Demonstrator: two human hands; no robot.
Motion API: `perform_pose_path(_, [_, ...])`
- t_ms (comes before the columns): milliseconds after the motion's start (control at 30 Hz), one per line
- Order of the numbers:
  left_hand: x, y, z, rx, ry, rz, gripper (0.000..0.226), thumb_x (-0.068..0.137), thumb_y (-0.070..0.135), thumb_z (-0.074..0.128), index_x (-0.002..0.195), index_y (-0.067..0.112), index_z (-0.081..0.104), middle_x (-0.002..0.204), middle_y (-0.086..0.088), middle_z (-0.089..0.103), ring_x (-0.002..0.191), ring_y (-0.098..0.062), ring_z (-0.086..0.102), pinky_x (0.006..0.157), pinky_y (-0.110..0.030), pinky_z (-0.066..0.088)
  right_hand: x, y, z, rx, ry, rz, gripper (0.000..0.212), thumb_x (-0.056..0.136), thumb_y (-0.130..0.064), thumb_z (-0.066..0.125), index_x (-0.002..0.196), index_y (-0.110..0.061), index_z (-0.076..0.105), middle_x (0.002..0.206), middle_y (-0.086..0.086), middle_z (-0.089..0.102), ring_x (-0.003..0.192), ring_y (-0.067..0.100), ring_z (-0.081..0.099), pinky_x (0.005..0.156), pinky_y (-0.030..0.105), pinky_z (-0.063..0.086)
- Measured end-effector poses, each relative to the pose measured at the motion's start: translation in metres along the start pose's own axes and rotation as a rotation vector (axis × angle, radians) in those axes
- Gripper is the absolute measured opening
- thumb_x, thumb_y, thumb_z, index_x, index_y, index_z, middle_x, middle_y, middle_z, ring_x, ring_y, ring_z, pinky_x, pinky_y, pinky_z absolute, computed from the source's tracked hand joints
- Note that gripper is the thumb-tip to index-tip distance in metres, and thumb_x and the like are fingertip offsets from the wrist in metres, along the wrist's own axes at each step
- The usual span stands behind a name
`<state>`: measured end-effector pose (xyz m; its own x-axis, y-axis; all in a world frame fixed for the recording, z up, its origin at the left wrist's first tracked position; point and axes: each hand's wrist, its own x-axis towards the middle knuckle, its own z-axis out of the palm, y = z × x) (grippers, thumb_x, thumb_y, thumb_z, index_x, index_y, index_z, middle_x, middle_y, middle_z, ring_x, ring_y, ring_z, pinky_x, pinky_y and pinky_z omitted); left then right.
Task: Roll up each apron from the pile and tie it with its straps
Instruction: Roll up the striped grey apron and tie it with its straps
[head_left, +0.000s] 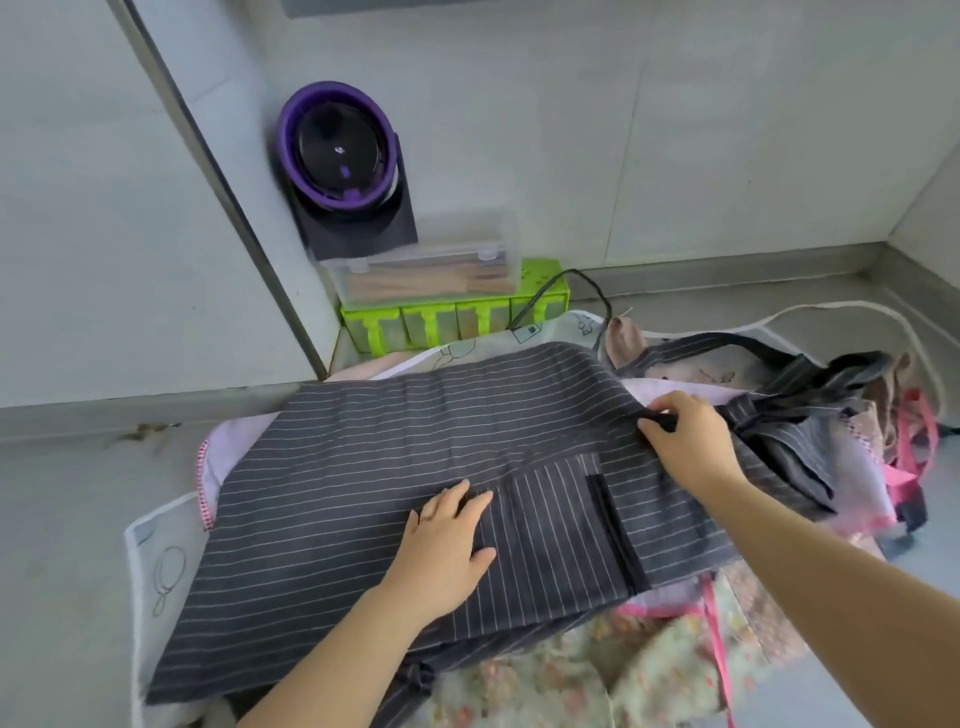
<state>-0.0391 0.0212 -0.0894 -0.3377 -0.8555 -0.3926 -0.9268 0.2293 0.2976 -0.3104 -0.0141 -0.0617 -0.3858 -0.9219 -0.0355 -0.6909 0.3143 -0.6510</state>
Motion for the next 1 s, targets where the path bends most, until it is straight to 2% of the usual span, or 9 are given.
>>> perform_pose_path(100, [0.004, 0.013, -0.027, -0.125, 0.019, 0.032, 0.079, 0.095, 0.039, 0.054, 0.152, 0.035, -0.002, 0.16, 0.007, -0.012, 0.148, -0.023, -0.003, 0.12, -0.047, 0.011, -0.012, -0.028, -0.023, 0.054, 0.012, -0.197, 0.008, 0.089, -0.014, 0.063, 0.096, -0.017, 0.061, 0.097, 0.001, 0.06, 0.078, 0.007, 0.051, 0.067, 0.011, 0.037])
perform_pose_path(267, [0.004, 0.085, -0.118, -0.006, 0.379, 0.455, 0.106, 0.083, 0.054, 0.063, 0.145, 0.037, -0.021, 0.156, 0.017, -0.015, 0.144, -0.007, -0.014, 0.117, -0.039, -0.006, -0.037, -0.086, -0.091, 0.09, -0.063, -0.542, 0.018, 0.083, -0.007, 0.069, 0.085, -0.023, 0.061, 0.081, -0.016, 0.057, 0.072, -0.001, 0.054, 0.069, 0.001, 0.037])
perform_pose_path(400, [0.004, 0.126, -0.169, 0.078, 0.377, 0.569, 0.052, 0.091, 0.045, 0.056, 0.138, 0.028, 0.043, 0.137, 0.005, 0.051, 0.134, -0.014, 0.035, 0.119, -0.039, 0.01, -0.05, -0.11, -0.135, 0.188, -0.01, -0.673, 0.021, 0.083, 0.0, 0.066, 0.091, -0.02, 0.065, 0.092, -0.01, 0.06, 0.085, -0.002, 0.058, 0.081, 0.006, 0.043])
perform_pose_path(467, [-0.003, 0.129, -0.187, -0.069, 0.453, 0.55, 0.021, 0.096, 0.036, 0.051, 0.102, 0.019, 0.062, 0.09, 0.004, 0.06, 0.094, -0.018, 0.054, 0.084, -0.017, 0.04, -0.056, -0.109, -0.148, 0.288, 0.066, -0.695, 0.023, 0.084, 0.0, 0.064, 0.098, -0.018, 0.065, 0.104, -0.005, 0.058, 0.094, 0.001, 0.061, 0.089, 0.01, 0.045])
perform_pose_path(567, [-0.018, 0.117, -0.215, -0.226, 0.589, 0.445, 0.035, 0.097, 0.032, 0.051, 0.065, 0.019, 0.044, 0.058, 0.004, 0.045, 0.055, -0.013, 0.045, 0.049, -0.017, 0.031, -0.064, -0.091, -0.149, 0.407, 0.094, -0.47, 0.011, 0.086, -0.01, 0.065, 0.086, -0.021, 0.063, 0.091, -0.002, 0.067, 0.085, 0.009, 0.066, 0.081, 0.024, 0.053])
perform_pose_path(667, [-0.029, 0.102, -0.234, -0.292, 0.65, 0.389, 0.033, 0.097, 0.033, 0.05, 0.072, 0.011, 0.051, 0.064, -0.003, 0.053, 0.062, -0.019, 0.051, 0.059, -0.03, 0.036, -0.072, -0.067, -0.12, 0.42, -0.449, -0.134, 0.007, 0.09, -0.011, 0.06, 0.094, -0.012, 0.065, 0.096, 0.012, 0.069, 0.09, 0.025, 0.068, 0.085, 0.04, 0.056])
perform_pose_path(733, [-0.037, 0.098, -0.243, -0.327, 0.662, 0.357, 0.034, 0.097, 0.032, 0.05, 0.077, 0.005, 0.054, 0.064, -0.003, 0.051, 0.063, -0.019, 0.049, 0.06, -0.03, 0.036, -0.07, -0.051, -0.089, 0.264, -0.687, 0.011, 0.039, 0.091, -0.021, 0.061, 0.127, -0.008, 0.051, 0.123, 0.014, 0.059, 0.104, 0.023, 0.062, 0.094, 0.038, 0.052])
perform_pose_path(867, [-0.058, 0.093, -0.257, -0.374, 0.662, 0.347, 0.036, 0.097, 0.035, 0.049, 0.07, 0.012, 0.046, 0.062, -0.007, 0.046, 0.061, -0.022, 0.045, 0.061, -0.032, 0.037, -0.048, -0.033, -0.034, -0.001, -0.321, 0.119, 0.108, 0.072, -0.056, 0.072, 0.148, -0.009, 0.012, 0.148, 0.012, 0.03, 0.133, 0.028, 0.036, 0.109, 0.037, 0.035])
perform_pose_path(1000, [-0.071, 0.077, -0.269, -0.464, 0.711, 0.265, 0.038, 0.096, 0.042, 0.047, 0.093, 0.009, 0.064, 0.097, -0.023, 0.066, 0.09, -0.036, 0.063, 0.083, -0.045, 0.05, -0.033, -0.034, -0.02, 0.107, -0.349, 0.188, 0.097, 0.066, -0.052, 0.079, 0.139, -0.009, 0.032, 0.137, 0.008, 0.048, 0.121, 0.025, 0.047, 0.102, 0.034, 0.041])
